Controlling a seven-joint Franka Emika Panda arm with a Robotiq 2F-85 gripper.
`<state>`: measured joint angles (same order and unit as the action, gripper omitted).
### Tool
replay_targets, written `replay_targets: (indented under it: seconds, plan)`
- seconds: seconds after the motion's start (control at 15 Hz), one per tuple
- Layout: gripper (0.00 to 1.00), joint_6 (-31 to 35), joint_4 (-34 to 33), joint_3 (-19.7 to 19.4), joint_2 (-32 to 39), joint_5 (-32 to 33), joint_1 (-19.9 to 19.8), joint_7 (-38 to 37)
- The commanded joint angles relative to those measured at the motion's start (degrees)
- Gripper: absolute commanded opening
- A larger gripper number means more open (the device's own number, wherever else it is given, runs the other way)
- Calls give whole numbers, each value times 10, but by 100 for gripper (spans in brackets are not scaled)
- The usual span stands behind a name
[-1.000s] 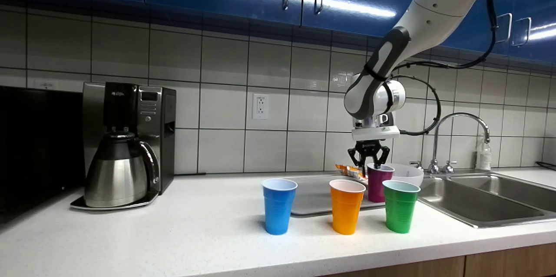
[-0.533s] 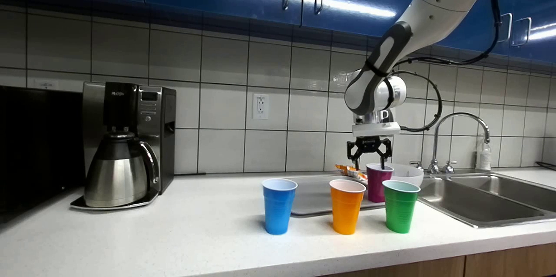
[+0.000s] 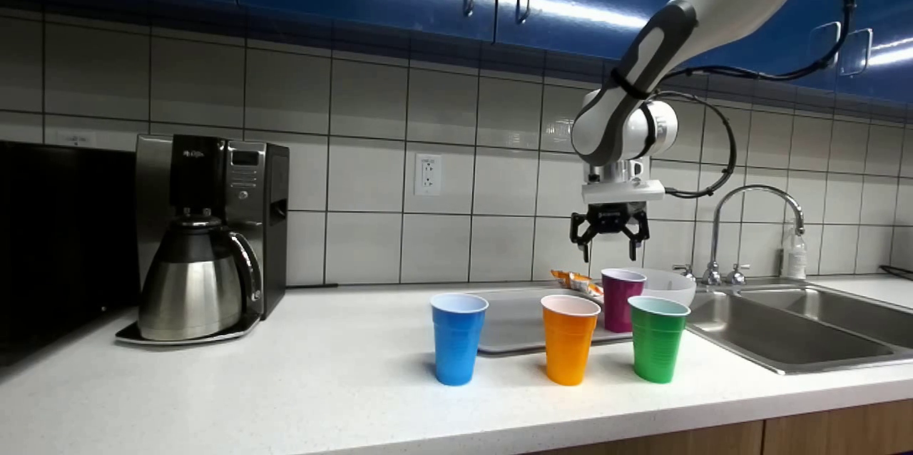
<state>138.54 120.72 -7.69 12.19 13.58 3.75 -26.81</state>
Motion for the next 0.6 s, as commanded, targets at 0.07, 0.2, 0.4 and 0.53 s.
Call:
replay_targets:
  seconds: [0.07, 0.2, 0.4, 0.53]
  plan:
    - [100, -25, 69, 17, -84, 7, -1, -2]
    - [100, -33, 93, 26, -114, 0, -5, 0]
    - [100, -46, 130, 39, -157, -13, -10, 9]
    - [100, -55, 157, 46, -185, -20, -13, 18]
